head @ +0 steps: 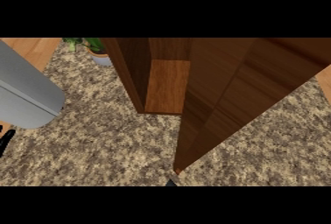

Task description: Pick up the wine, place it into the cabinet and close the cabinet

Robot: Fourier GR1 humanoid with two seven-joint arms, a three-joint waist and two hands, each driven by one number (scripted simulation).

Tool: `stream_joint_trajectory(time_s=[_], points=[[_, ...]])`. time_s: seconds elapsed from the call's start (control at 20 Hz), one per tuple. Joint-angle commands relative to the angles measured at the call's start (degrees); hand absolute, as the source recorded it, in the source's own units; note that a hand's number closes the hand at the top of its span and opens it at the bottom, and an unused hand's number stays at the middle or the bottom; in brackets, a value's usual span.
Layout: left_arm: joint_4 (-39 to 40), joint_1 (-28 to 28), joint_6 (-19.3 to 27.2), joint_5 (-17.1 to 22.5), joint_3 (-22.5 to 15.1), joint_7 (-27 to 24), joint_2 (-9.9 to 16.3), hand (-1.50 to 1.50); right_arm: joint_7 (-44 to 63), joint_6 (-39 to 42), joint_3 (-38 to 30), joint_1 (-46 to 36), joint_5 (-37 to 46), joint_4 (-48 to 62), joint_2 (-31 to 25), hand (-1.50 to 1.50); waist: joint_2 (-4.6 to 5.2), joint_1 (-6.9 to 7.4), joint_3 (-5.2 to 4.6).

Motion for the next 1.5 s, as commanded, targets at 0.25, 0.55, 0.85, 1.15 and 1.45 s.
stream_joint_trajectory(time_s=[0.25, 0.55, 0.85, 1.15, 1.45], points=[[4.81, 5.06, -10.68, 1.75, 6.02, -1.49, 5.11, -1.5, -3.95, -14.93, 0.2, -14.54, 3.03, 11.49, 6.85, 1.5, 0.32, 1.33, -0.03], [6.33, 5.69, -13.51, 2.79, 8.65, -0.4, 4.99, -1.5, -4.16, -19.56, -8.29, -27.86, -0.91, 22.83, 7.09, 1.5, 0.77, 0.62, 0.11], [9.79, 9.58, -18.68, 0.17, 11.08, -1.79, 3.19, -1.5, -10.11, -15.68, -17.8, -38.3, -11.81, 37.83, 7.26, 1.5, 1.05, 0.94, 0.2], [9.96, 9.32, -19.94, 1.0, 14.74, 1.76, 3.52, -1.5, -18.56, -5.12, -23.9, -42.88, -18.22, 52.54, 7.3, 1.5, 1.2, 0.32, 0.27], [12.6, 8.31, -21.77, 0.7, 16.42, 3.44, 2.53, -1.5, -10.32, 13.24, -24.03, -47.09, -31.82, 58.27, 7.31, 1.5, 1.45, 0.87, 0.15]])
